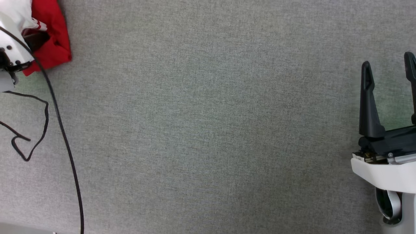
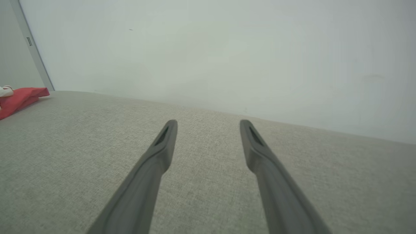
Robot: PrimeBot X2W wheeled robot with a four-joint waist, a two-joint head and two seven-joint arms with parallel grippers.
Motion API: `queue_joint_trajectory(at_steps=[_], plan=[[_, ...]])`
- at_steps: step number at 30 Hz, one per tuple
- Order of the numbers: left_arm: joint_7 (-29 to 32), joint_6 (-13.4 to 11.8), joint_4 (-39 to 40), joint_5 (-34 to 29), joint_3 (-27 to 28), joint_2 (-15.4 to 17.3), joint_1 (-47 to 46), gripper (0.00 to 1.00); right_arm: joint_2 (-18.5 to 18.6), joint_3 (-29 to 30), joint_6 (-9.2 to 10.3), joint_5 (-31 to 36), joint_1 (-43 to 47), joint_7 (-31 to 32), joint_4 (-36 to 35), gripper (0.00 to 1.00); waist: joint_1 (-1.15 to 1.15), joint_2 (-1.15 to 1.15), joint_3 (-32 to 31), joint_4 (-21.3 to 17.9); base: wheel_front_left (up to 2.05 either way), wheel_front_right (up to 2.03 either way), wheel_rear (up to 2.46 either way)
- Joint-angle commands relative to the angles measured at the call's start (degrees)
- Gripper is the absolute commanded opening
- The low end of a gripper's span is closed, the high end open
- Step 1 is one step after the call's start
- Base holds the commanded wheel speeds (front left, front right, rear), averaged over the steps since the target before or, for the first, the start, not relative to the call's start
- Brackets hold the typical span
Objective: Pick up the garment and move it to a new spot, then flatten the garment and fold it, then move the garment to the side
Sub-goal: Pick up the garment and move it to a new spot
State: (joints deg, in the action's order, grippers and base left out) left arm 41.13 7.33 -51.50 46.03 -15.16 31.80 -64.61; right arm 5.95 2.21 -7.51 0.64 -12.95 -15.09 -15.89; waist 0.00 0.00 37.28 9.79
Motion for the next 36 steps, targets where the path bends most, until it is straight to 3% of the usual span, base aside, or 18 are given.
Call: queue_joint_trajectory(at_steps=[1, 9, 17, 26, 36], plan=[[0.31, 0.14, -1.08, -0.33, -2.27, -2.58, 2.77, 0.00, -0.26, 0.17, 0.04, -0.17, -0.77, -0.12, 0.13, 1.00, 0.00, 0.00, -0.61, 0.04, 0.00, 0.00, 0.00], [-11.15, 0.09, 5.19, -3.12, -7.39, 3.59, -0.15, 0.00, -1.45, 0.70, 0.04, -1.50, 1.17, -0.12, 1.70, 1.00, 0.00, 0.00, -6.76, 1.53, 0.00, 0.00, 0.00], [-16.14, 0.09, 17.12, -3.30, -17.21, 6.72, -3.72, 0.00, -2.58, -0.22, 0.04, -2.43, 2.66, -0.12, 3.49, 1.00, 0.00, 0.00, -13.69, 1.63, 0.00, 0.00, 0.00], [-19.28, 0.09, 32.06, -2.17, -26.87, 5.86, -7.93, 0.00, -3.13, -0.14, 0.04, -3.93, 3.53, -0.12, 4.07, 1.00, 0.00, 0.00, -17.42, -2.58, 0.00, 0.00, 0.00], [-21.33, 0.09, 39.60, -0.79, -38.02, -0.37, -8.56, 0.00, -3.14, 0.79, 0.04, -8.65, 2.55, -0.12, 4.32, 1.00, 0.00, 0.00, -16.59, -11.81, 0.00, 0.00, 0.00]])
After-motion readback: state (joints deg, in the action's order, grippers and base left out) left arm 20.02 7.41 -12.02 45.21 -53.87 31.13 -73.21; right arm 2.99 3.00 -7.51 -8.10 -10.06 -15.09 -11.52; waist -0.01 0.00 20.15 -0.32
